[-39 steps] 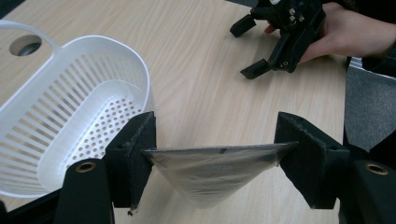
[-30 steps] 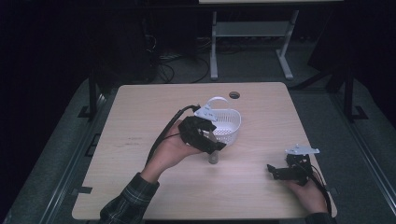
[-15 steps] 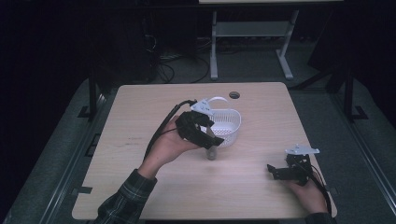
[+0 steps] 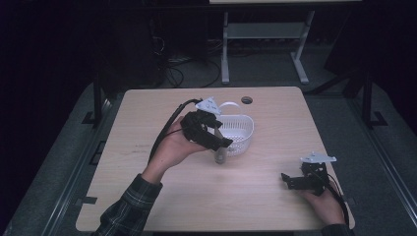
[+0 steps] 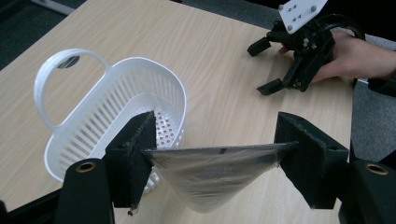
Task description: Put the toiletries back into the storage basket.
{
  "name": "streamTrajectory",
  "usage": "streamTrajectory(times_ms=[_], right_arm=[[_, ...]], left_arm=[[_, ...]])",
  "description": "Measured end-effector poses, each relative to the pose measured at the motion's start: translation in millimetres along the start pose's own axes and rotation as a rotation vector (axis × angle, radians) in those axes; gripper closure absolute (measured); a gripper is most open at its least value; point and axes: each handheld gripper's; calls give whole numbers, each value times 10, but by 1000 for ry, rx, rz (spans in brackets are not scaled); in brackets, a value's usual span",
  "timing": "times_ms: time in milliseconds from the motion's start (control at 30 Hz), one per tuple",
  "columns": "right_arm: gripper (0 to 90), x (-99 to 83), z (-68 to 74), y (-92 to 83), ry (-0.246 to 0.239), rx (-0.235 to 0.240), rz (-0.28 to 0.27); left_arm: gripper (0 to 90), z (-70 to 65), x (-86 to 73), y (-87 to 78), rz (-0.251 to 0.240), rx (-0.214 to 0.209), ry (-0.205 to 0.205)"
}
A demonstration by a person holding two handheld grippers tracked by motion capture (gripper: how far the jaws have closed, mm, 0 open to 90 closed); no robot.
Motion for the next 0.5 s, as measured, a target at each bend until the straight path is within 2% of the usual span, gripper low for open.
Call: streamTrajectory(times_ms=[67,500], right_arm=[[23,0,0,0,0,0,0],[23,0,0,0,0,0,0]], left_arm=[[297,15,12,-11,-11,1,-12],[298,101,92,-82,-17,14,-21]])
Point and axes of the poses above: each handheld gripper's, and its own axes: y roughly forward along the jaws, x roughly out of its top, z roughly to its left, and after that the axes turned 1 degree about x, right-handed
